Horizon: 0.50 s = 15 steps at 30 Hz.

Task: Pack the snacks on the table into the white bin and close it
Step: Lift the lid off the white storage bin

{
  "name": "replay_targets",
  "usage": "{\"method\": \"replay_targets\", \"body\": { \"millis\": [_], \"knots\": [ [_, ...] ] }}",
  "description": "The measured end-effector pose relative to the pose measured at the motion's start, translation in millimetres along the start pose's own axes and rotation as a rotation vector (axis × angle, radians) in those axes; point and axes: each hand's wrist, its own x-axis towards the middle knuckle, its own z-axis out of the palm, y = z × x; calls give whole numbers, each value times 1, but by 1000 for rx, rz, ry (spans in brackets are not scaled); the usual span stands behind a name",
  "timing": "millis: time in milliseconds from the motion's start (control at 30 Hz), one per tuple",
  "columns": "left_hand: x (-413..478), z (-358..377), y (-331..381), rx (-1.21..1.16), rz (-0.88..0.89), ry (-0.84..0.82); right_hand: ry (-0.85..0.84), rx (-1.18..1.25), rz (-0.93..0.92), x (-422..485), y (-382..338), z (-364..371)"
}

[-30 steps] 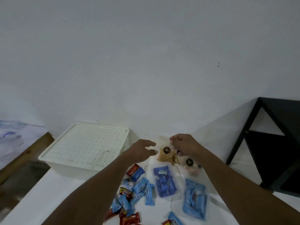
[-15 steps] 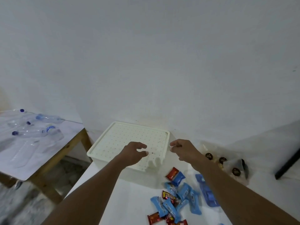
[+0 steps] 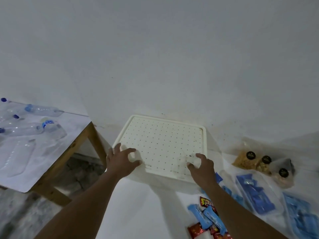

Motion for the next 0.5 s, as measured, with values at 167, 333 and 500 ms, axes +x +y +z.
{"method": "replay_targets", "body": {
  "millis": [167,333,500],
  "knots": [
    [23,-3,-23,-105,-104,-46,163,-24,1,7,-2,14],
    [23,-2,-25,-175,-97,28,268,-31,-16,4,-4,15],
    [7,-11,-20,-245,-29,102,314,-55,-104,-8,-13,3]
  ]
}}
